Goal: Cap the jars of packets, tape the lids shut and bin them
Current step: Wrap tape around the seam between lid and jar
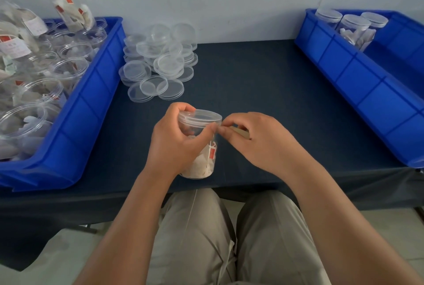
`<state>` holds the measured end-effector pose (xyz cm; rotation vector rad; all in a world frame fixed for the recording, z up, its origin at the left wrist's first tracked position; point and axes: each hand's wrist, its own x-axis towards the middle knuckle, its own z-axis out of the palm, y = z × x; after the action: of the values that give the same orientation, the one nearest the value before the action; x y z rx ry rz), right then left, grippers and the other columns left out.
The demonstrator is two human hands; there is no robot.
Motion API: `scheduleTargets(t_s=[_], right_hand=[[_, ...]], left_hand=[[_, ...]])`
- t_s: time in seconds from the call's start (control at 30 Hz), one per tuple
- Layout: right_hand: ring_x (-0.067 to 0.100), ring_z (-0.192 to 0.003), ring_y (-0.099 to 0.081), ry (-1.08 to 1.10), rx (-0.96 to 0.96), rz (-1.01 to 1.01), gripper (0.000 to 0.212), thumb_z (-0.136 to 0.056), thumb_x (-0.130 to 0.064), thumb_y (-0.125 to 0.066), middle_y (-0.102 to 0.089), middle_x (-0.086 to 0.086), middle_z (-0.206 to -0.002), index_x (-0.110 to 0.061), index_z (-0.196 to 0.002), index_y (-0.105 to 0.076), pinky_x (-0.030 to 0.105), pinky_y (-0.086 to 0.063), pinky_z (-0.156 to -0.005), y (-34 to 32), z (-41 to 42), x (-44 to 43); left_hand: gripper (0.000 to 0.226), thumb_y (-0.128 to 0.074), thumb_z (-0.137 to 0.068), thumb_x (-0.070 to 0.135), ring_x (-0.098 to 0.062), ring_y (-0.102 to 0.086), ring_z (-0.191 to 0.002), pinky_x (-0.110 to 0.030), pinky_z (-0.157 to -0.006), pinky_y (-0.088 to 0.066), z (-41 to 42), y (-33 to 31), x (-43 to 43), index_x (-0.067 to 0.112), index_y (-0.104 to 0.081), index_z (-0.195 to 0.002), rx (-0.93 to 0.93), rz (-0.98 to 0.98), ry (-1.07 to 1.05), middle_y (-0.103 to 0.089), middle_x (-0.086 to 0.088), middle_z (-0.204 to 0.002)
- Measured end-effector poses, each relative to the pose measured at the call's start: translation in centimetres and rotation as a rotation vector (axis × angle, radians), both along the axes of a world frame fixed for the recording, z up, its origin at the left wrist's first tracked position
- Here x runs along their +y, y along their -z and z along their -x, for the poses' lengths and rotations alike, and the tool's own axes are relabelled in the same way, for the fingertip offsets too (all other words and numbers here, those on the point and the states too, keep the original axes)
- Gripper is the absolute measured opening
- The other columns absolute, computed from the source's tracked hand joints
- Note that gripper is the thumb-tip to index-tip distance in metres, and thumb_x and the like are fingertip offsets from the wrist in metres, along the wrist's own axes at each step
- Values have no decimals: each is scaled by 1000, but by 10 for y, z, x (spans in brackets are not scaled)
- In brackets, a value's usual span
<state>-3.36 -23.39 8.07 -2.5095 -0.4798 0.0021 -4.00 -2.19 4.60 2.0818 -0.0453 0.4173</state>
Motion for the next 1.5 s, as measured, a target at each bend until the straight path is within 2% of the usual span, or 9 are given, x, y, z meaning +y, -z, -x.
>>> scheduleTargets(t_s=[0.23,0.4,0.6,0.77,0.97,1.07,1.2,1.33,1.5], right_hand=[[-11,-97,-61,-113,183,57,30,-106,-65,-37,-64,-36,-117,-59,-130,-55,17,-48,-84,-10,-8,-17],[0,-95,-64,-75,164,106,29,-107,-65,-35,-68,-27,-113,-58,-128,-53,32,-57,-86,-10,-10,-14],[0,-97,-62,-58,241,111,48,-100,-78,-31,-65,-28,-111,-54,-133,-56,30,-53,-87,-10,-14,-6],[0,-112,-57,-116,380,48,68,-86,-93,-28,-59,-33,-127,-56,-137,-54,31,-44,-95,-17,-21,-7],[-11,-93,-58,-115,396,3,55,-86,-93,-37,-61,-37,-104,-61,-127,-56,25,-43,-83,-18,-22,-10],[-3,-93,-59,-74,366,10,60,-87,-92,-37,-61,-31,-104,-53,-128,-59,26,-44,-84,-13,-18,-10],[5,-98,-62,17,318,34,62,-87,-92,-33,-66,-23,-106,-47,-121,-61,32,-54,-88,-8,-11,-3],[1,-89,-60,38,253,29,66,-88,-92,-31,-67,-20,-106,-43,-120,-61,21,-47,-72,-4,-4,9],[1,-97,-66,-21,324,67,80,-82,-97,-34,-68,-23,-106,-51,-147,-39,31,-55,-88,-12,-3,-10]], left_hand=[[46,-72,-73,66,5,-68,-96,-5,-67,-49,-7,-6,10,40,-60,-109,129,78,70,-67,28,-105],[48,-71,-71,66,-4,-70,-97,-10,-72,-52,-12,-3,14,38,-62,-109,198,106,131,-71,17,-103],[37,-70,-79,55,-25,-78,-90,-46,-79,-63,-11,3,17,31,-67,-106,257,337,202,-75,2,-100],[45,-70,-81,55,-51,-69,-109,-64,-89,-60,-10,8,18,36,-67,-121,341,556,316,-68,-24,-126],[71,-60,-89,60,-28,-66,-130,-43,-103,-58,-4,9,18,11,-48,-139,402,506,385,-69,-3,-142],[68,-51,-90,72,-8,-64,-130,-37,-106,-54,-1,5,21,32,-60,-144,351,299,330,-67,14,-141],[84,-38,-77,99,22,-51,-123,-21,-105,-42,10,3,10,60,-39,-151,396,242,218,-49,50,-130],[94,-56,-63,99,17,-64,-104,-9,-71,-55,13,1,-6,52,-48,-144,309,253,59,-64,33,-114],[78,-64,-71,86,8,-69,-103,-15,-73,-59,13,-3,-4,51,-54,-140,320,268,84,-65,35,-116]])
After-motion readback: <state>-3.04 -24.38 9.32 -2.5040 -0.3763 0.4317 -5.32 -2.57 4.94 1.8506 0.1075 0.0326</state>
